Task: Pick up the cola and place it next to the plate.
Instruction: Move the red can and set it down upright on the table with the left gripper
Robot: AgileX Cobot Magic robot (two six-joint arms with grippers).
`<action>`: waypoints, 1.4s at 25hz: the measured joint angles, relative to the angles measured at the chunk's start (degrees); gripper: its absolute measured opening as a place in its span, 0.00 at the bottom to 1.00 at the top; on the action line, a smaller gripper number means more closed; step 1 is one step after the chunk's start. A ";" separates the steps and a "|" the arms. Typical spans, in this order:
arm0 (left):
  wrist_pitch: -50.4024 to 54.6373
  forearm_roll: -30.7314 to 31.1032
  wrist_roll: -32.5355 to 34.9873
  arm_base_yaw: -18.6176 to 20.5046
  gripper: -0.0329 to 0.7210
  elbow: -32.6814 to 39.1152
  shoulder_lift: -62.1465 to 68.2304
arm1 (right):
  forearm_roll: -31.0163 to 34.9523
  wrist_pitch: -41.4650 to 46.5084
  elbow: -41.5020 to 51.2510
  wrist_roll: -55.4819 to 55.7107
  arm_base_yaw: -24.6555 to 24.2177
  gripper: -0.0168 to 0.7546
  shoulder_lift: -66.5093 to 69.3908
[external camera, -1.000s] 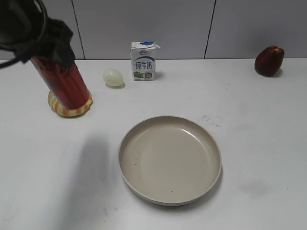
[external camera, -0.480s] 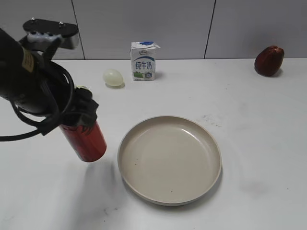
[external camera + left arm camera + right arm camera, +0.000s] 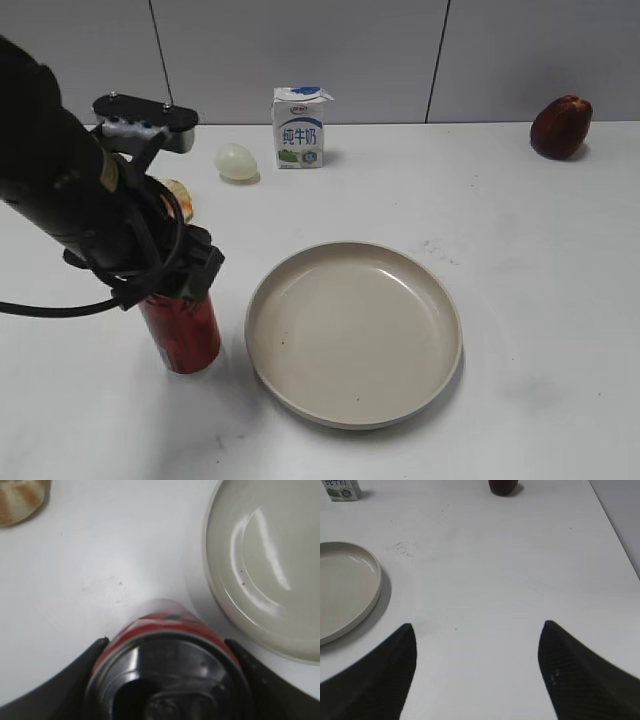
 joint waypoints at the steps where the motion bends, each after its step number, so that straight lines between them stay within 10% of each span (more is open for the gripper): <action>1: -0.05 0.00 0.00 0.00 0.71 0.00 0.43 | 0.00 0.00 0.00 0.00 0.00 0.76 0.00; 29: 0.93 0.37 1.45 0.20 0.90 -0.26 -9.48 | 0.00 0.00 0.00 0.00 0.00 0.76 0.00; 35: 13.16 3.93 5.10 7.31 0.89 -7.56 -12.48 | 0.00 0.00 0.00 0.00 0.00 0.76 0.00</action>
